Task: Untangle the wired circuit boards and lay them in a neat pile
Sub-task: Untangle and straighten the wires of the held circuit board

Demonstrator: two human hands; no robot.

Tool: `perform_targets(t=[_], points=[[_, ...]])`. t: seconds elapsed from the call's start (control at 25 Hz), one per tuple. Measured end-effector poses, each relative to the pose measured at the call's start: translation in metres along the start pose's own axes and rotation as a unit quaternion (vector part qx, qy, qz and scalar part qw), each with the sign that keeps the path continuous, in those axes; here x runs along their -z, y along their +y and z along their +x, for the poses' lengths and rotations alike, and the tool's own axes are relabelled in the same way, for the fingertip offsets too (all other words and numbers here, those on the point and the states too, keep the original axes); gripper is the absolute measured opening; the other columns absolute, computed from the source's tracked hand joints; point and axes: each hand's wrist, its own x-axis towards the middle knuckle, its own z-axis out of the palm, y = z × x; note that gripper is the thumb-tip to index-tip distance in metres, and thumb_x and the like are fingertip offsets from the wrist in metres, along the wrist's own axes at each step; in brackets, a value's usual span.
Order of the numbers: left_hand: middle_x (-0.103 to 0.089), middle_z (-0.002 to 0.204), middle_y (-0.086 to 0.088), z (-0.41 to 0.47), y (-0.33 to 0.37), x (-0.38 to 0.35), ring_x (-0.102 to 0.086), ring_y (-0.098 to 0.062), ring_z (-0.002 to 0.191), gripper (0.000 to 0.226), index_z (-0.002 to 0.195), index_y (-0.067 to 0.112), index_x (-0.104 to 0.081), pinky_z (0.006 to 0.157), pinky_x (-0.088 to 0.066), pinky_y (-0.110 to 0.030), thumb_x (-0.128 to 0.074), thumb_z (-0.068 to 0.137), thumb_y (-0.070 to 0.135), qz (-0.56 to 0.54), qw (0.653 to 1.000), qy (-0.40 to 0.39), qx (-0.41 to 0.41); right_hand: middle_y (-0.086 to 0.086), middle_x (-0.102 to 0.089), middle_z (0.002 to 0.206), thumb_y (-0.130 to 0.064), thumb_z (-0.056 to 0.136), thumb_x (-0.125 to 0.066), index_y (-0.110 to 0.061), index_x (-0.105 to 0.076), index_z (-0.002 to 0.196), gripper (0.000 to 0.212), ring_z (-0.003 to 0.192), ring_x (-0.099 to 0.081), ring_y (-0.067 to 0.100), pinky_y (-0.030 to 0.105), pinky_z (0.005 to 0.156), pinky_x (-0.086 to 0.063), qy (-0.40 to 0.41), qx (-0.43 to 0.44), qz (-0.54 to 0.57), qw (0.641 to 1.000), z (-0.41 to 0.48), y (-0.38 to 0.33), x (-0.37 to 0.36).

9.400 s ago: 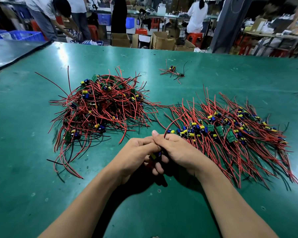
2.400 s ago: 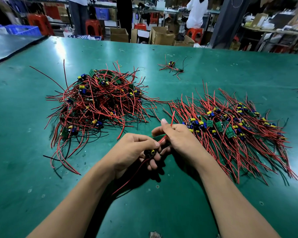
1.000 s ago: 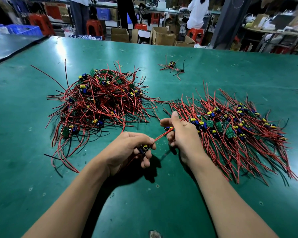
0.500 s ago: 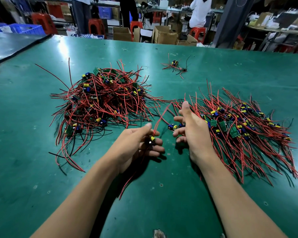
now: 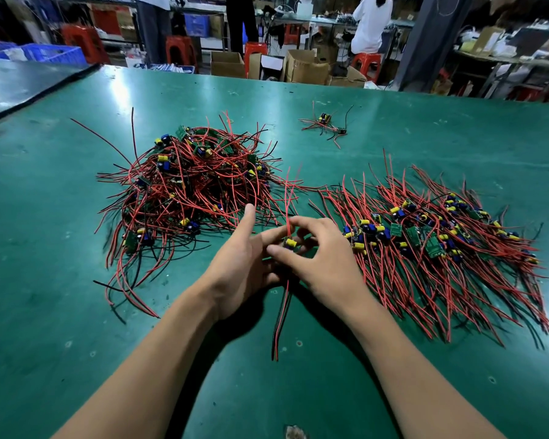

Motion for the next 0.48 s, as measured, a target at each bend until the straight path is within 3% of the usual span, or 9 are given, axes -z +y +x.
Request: perform_targets(t=[0.12, 0.2, 0.36, 0.48], points=[[-0.067, 0.128, 0.001, 0.001, -0.002, 0.001, -0.061, -0.02, 0.12, 0.077, 0.133, 0.021, -0.055, 0.105, -0.047, -0.04, -0.016, 0.091, 0.073, 0.018, 1.0, -0.019, -0.002, 0.001, -0.064, 0.119, -0.02, 0.083, -0.08, -0.015, -0.066, 0.128, 0.048, 0.109, -0.059, 0.008, 0.012, 0.097, -0.039, 0.037, 0.016, -0.043, 0.998, 0.002, -0.002, 0.002], [-0.066, 0.127, 0.001, 0.001, -0.001, -0.002, -0.063, -0.021, 0.116, 0.066, 0.13, 0.019, -0.056, 0.101, -0.05, -0.042, -0.027, 0.095, 0.066, 0.021, 0.999, 0.025, -0.013, 0.003, -0.067, 0.119, -0.017, 0.087, -0.076, -0.012, -0.066, 0.129, 0.044, 0.11, -0.061, 0.014, 0.022, 0.102, -0.042, 0.065, 0.005, -0.054, 0.996, 0.003, 0.0, 0.006], [-0.07, 0.1, -0.015, -0.005, 0.002, 0.002, -0.067, -0.017, 0.063, 0.02, 0.101, 0.005, -0.066, 0.059, -0.057, -0.031, -0.056, 0.099, 0.022, 0.143, 0.956, 0.204, -0.156, 0.007, -0.067, 0.12, -0.013, 0.091, -0.07, -0.009, -0.067, 0.127, 0.037, 0.11, -0.06, 0.018, 0.017, 0.102, -0.035, 0.133, 0.0, -0.117, 0.984, 0.008, 0.006, 0.02], [-0.072, 0.083, -0.013, -0.013, 0.007, 0.011, -0.06, -0.02, 0.047, 0.007, 0.096, 0.006, -0.063, 0.042, -0.049, -0.027, -0.06, 0.096, 0.012, 0.208, 0.908, 0.28, -0.232, 0.009, -0.064, 0.12, -0.011, 0.091, -0.069, -0.008, -0.066, 0.129, 0.038, 0.115, -0.055, 0.025, 0.029, 0.105, -0.037, 0.16, 0.004, -0.17, 0.972, 0.009, 0.008, 0.027]])
